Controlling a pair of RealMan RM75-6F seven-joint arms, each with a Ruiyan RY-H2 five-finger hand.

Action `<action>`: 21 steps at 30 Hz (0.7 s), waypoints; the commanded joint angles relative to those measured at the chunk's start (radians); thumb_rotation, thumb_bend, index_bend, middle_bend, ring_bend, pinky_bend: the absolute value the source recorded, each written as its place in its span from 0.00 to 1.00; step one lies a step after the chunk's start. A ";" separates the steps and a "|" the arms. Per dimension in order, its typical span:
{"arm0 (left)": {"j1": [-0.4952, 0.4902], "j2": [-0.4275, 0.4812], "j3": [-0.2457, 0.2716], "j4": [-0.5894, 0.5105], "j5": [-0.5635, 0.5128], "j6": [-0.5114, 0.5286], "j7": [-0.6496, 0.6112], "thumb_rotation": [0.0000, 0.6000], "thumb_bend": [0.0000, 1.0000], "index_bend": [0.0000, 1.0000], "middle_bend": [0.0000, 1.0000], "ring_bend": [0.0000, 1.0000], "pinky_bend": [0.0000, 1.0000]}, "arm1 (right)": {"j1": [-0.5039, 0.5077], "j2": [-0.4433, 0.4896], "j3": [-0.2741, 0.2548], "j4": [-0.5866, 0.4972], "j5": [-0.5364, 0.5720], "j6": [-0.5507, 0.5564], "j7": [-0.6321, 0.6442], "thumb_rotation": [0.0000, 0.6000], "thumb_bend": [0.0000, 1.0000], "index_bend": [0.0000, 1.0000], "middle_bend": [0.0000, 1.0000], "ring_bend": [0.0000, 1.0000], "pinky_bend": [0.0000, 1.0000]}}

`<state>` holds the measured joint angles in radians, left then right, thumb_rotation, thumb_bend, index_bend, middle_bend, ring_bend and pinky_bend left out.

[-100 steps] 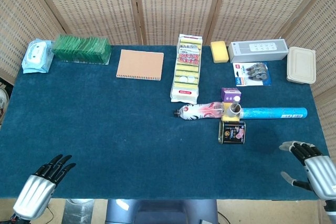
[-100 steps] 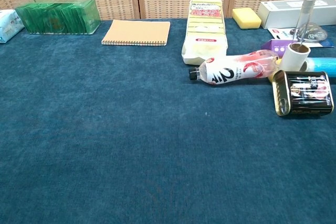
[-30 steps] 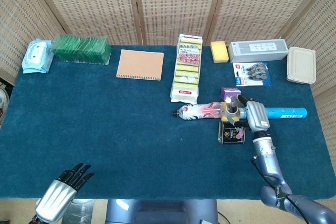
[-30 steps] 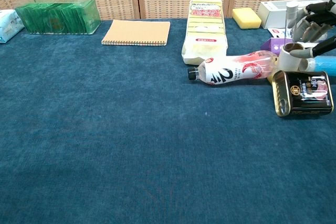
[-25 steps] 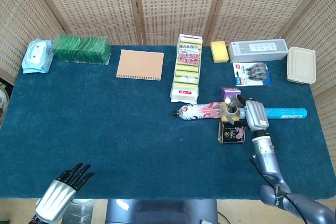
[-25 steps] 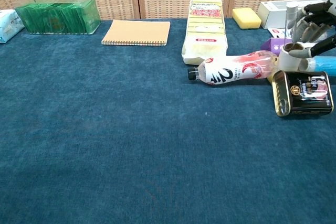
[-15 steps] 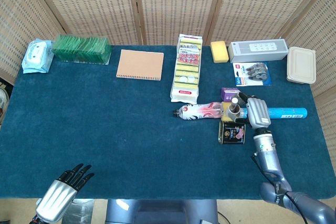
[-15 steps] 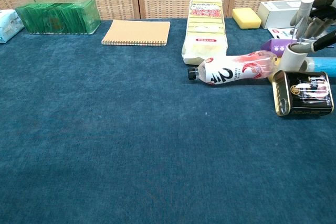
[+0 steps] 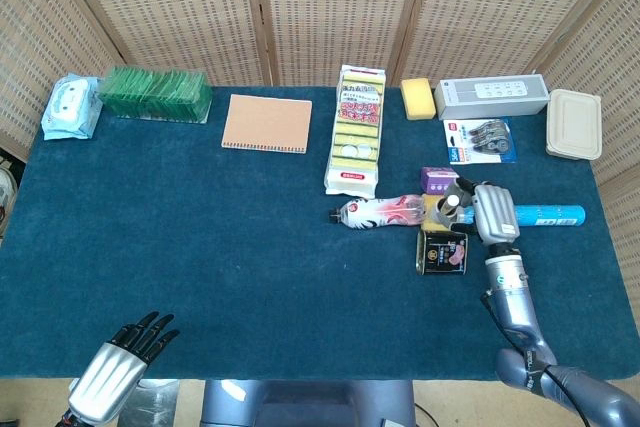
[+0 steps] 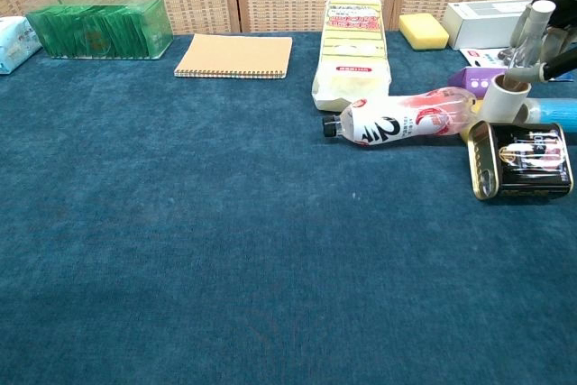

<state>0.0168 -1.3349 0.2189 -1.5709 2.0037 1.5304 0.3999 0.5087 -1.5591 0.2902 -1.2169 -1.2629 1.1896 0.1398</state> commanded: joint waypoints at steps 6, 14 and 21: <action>0.000 0.001 0.001 -0.001 -0.001 -0.003 0.001 1.00 0.28 0.22 0.18 0.16 0.34 | 0.004 -0.003 0.000 -0.003 0.004 0.006 -0.033 1.00 0.27 0.54 0.66 0.67 0.56; -0.001 0.001 0.002 -0.003 -0.003 -0.007 0.004 1.00 0.28 0.22 0.18 0.16 0.34 | 0.004 0.000 0.003 -0.010 0.002 0.021 -0.052 1.00 0.28 0.59 0.71 0.74 0.71; -0.001 0.002 0.002 -0.005 -0.004 -0.008 0.006 1.00 0.28 0.22 0.18 0.16 0.34 | 0.007 0.000 0.003 -0.013 -0.006 0.034 -0.066 1.00 0.29 0.63 0.76 0.83 0.81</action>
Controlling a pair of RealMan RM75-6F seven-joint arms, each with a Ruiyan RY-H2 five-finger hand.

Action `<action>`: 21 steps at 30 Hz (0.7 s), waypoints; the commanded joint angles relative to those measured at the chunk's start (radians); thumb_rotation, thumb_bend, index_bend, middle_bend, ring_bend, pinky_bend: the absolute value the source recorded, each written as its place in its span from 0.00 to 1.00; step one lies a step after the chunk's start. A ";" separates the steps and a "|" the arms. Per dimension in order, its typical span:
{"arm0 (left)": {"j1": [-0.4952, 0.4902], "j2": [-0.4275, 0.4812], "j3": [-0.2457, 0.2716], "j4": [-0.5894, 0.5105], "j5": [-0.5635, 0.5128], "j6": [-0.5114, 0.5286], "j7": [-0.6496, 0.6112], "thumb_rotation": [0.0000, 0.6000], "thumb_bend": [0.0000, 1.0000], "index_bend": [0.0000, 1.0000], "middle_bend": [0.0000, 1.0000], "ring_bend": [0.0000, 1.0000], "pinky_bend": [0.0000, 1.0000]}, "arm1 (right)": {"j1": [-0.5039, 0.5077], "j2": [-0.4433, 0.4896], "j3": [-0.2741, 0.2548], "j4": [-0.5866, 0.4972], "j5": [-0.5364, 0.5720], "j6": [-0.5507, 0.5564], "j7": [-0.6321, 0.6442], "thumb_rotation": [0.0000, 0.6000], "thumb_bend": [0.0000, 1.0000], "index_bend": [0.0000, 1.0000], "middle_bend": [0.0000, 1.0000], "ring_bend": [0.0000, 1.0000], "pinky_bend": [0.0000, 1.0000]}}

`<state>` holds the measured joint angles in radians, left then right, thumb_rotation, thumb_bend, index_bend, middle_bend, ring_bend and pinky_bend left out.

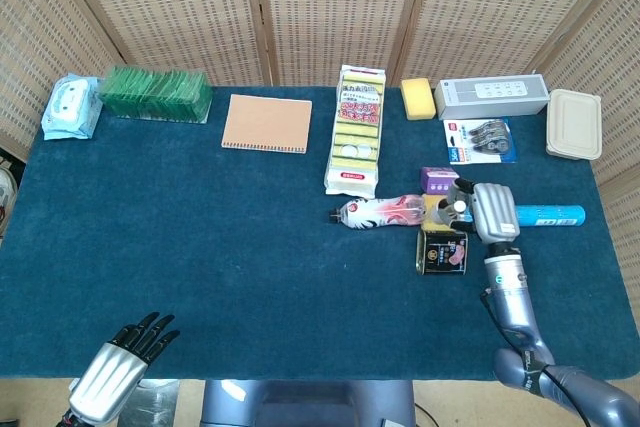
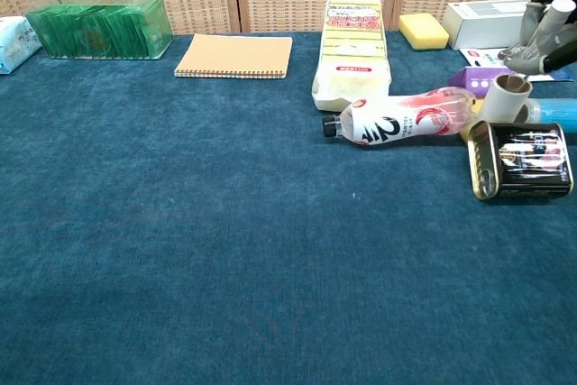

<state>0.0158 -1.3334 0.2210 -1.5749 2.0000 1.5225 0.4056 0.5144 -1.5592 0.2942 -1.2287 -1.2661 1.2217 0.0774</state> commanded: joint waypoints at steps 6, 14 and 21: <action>0.000 0.003 0.002 -0.003 0.000 -0.002 0.001 1.00 0.28 0.22 0.18 0.16 0.36 | 0.001 -0.002 -0.004 -0.004 -0.002 0.001 -0.007 1.00 0.29 0.64 0.78 0.85 0.89; 0.000 0.005 0.002 -0.004 0.000 0.000 0.001 1.00 0.28 0.22 0.18 0.16 0.37 | 0.001 -0.010 -0.007 0.006 -0.006 0.007 -0.003 1.00 0.31 0.66 0.82 0.92 1.00; 0.001 0.007 0.009 -0.004 0.013 0.004 -0.001 1.00 0.28 0.22 0.18 0.16 0.37 | -0.001 -0.018 -0.006 0.014 -0.018 0.024 0.013 1.00 0.33 0.68 0.84 0.94 1.00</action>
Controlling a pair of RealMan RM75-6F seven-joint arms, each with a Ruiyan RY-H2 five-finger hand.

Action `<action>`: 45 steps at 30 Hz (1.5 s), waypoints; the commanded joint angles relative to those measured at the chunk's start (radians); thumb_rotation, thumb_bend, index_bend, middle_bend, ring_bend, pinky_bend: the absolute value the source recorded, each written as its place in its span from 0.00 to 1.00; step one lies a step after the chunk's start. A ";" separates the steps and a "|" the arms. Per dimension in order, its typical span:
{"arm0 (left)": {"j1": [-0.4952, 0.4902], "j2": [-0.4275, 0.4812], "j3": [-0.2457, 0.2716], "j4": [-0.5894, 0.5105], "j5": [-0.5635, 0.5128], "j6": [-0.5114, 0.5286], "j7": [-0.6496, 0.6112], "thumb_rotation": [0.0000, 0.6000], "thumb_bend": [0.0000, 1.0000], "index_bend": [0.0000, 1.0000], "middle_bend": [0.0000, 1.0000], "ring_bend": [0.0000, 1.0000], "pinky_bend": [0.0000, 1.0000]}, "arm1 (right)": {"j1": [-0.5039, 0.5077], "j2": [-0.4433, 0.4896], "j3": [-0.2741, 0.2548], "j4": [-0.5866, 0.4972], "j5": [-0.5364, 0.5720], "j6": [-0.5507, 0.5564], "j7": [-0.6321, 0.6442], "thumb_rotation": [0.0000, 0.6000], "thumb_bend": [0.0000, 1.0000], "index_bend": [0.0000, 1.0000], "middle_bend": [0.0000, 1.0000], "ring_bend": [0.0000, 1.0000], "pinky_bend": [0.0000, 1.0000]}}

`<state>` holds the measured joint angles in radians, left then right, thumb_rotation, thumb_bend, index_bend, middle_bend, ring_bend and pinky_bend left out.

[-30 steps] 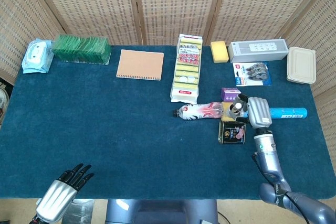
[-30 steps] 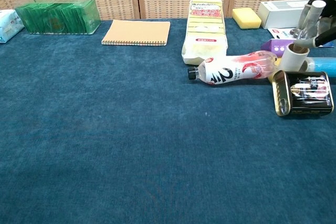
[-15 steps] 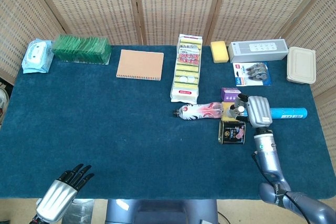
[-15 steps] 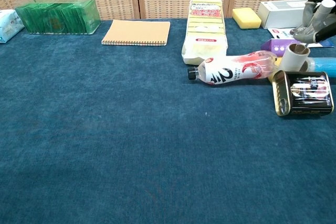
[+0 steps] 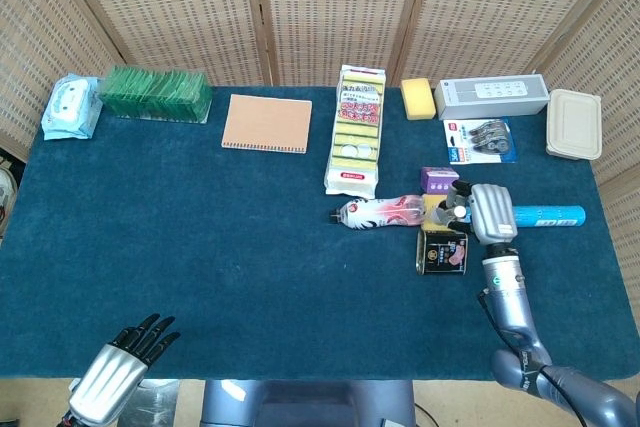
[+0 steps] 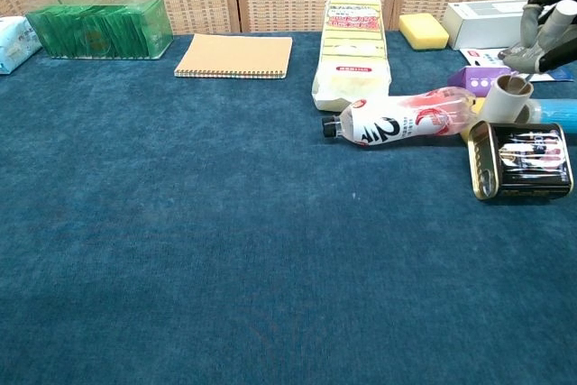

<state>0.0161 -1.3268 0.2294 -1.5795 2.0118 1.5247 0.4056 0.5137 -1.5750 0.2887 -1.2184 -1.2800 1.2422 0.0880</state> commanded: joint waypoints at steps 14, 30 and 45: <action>0.000 0.003 0.000 -0.001 -0.001 -0.002 0.000 1.00 0.28 0.22 0.18 0.16 0.38 | 0.005 -0.016 0.004 0.002 -0.026 0.023 0.046 1.00 0.38 0.76 0.93 1.00 1.00; 0.000 0.004 -0.002 -0.003 -0.005 -0.005 0.004 1.00 0.28 0.22 0.18 0.16 0.38 | 0.000 0.002 0.011 -0.038 -0.057 0.065 0.073 1.00 0.40 0.80 0.95 1.00 1.00; 0.002 0.005 -0.002 -0.005 -0.004 -0.002 0.004 1.00 0.28 0.22 0.18 0.16 0.38 | -0.001 0.087 0.040 -0.171 -0.046 0.071 0.025 1.00 0.40 0.80 0.95 1.00 1.00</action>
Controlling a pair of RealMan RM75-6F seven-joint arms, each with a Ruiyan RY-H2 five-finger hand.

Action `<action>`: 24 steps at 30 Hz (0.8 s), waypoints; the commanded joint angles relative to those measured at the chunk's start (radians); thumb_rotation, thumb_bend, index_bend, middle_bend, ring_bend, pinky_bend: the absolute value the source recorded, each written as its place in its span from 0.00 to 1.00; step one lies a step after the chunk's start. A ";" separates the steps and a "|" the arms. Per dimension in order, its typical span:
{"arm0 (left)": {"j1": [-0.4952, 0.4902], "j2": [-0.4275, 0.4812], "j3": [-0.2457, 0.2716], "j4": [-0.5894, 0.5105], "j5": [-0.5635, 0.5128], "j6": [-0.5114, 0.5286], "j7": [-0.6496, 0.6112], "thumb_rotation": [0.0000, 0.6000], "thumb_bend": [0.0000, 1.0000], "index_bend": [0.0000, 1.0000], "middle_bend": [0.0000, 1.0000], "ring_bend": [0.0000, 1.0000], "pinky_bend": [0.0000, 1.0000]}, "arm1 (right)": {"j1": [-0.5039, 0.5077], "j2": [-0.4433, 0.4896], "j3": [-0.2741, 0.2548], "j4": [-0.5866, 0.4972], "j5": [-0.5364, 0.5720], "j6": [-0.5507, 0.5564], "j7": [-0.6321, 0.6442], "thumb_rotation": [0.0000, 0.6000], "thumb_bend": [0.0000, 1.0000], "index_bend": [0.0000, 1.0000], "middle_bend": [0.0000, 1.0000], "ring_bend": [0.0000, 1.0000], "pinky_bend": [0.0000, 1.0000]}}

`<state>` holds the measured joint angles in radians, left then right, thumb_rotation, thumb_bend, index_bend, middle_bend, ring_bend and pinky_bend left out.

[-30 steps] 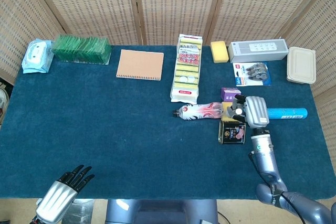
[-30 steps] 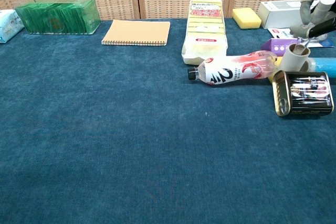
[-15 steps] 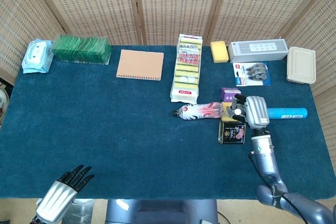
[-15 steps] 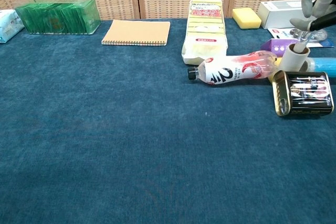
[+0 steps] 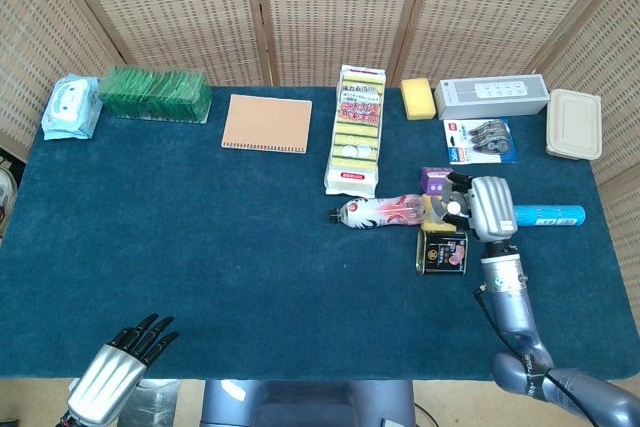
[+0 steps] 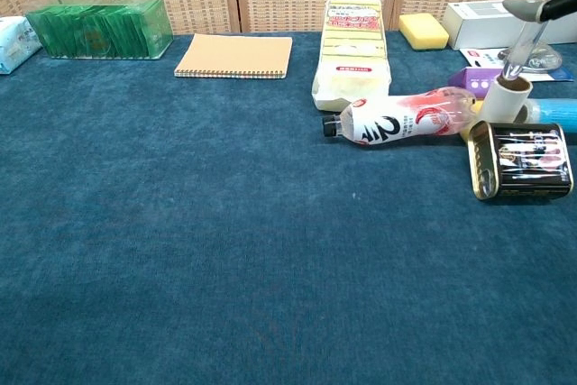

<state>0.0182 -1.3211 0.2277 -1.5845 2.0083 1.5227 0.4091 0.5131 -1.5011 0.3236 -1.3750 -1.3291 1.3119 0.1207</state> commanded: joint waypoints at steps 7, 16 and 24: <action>-0.002 0.000 0.000 -0.002 -0.004 -0.010 0.006 1.00 0.28 0.22 0.18 0.16 0.38 | 0.001 0.056 0.016 -0.051 0.021 -0.014 -0.031 1.00 0.41 0.80 0.95 1.00 1.00; -0.001 0.000 0.000 -0.004 -0.006 -0.011 0.007 1.00 0.28 0.22 0.18 0.16 0.38 | 0.000 0.097 0.018 -0.094 0.032 -0.025 -0.051 1.00 0.41 0.80 0.95 1.00 1.00; 0.000 0.001 -0.001 -0.003 -0.005 -0.007 0.007 1.00 0.28 0.22 0.18 0.16 0.38 | -0.006 0.134 0.019 -0.135 0.034 -0.024 -0.054 1.00 0.41 0.80 0.95 1.00 1.00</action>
<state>0.0181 -1.3200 0.2267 -1.5876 2.0036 1.5157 0.4162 0.5108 -1.3752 0.3456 -1.5005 -1.2943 1.2880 0.0656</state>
